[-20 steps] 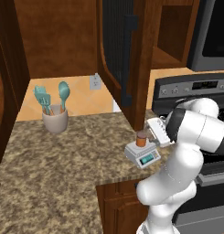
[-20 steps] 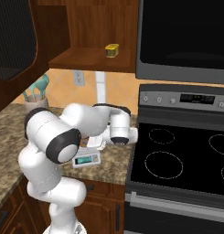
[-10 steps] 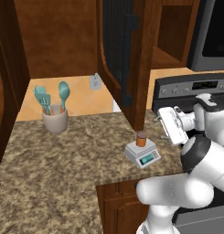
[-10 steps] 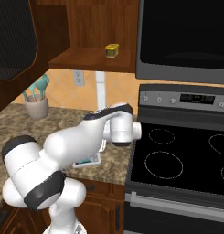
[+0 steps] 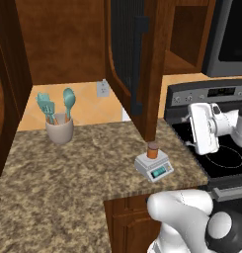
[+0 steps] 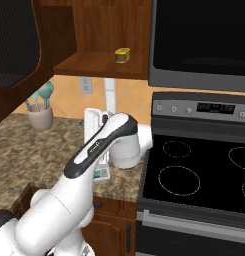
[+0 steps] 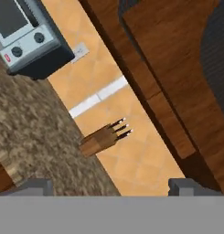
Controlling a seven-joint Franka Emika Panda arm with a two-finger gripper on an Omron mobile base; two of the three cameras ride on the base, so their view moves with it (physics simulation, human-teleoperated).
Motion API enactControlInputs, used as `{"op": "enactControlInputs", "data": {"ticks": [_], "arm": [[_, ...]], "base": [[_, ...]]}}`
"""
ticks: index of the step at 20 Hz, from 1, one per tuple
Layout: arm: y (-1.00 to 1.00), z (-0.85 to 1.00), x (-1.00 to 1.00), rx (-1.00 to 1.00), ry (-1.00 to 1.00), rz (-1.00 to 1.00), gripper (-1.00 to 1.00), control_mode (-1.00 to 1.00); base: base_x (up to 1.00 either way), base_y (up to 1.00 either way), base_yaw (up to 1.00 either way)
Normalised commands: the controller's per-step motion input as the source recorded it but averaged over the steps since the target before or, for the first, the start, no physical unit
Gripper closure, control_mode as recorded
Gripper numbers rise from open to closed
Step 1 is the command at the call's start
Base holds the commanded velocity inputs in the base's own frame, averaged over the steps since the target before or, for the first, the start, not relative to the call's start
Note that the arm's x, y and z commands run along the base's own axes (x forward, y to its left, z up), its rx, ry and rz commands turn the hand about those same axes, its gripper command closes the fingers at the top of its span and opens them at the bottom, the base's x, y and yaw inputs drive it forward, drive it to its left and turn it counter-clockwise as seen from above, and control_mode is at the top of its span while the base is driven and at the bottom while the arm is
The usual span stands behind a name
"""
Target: Pick the jam and place it on the digital scale for weighing, and close the cabinet.
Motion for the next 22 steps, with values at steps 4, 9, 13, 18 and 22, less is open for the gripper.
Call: {"op": "enactControlInputs", "data": {"ticks": [4,9,13,18,22], "arm": [[0.19,0.72,-0.98,-0.04,-0.61,-0.02,-1.0,-1.0],[0.53,0.69,-0.87,-0.05,-0.59,-0.06,-1.0,-1.0],[0.53,0.62,-0.86,-0.01,-0.49,-0.09,-1.0,-1.0],[0.52,0.41,-0.84,0.03,-0.34,-0.14,-1.0,-1.0],[0.62,0.08,-0.77,0.03,-0.18,-0.09,-1.0,-1.0]], "base": [[0.0,0.0,0.0],[0.0,0.0,0.0],[0.0,0.0,0.0],[0.0,0.0,0.0],[0.0,0.0,0.0]]}}
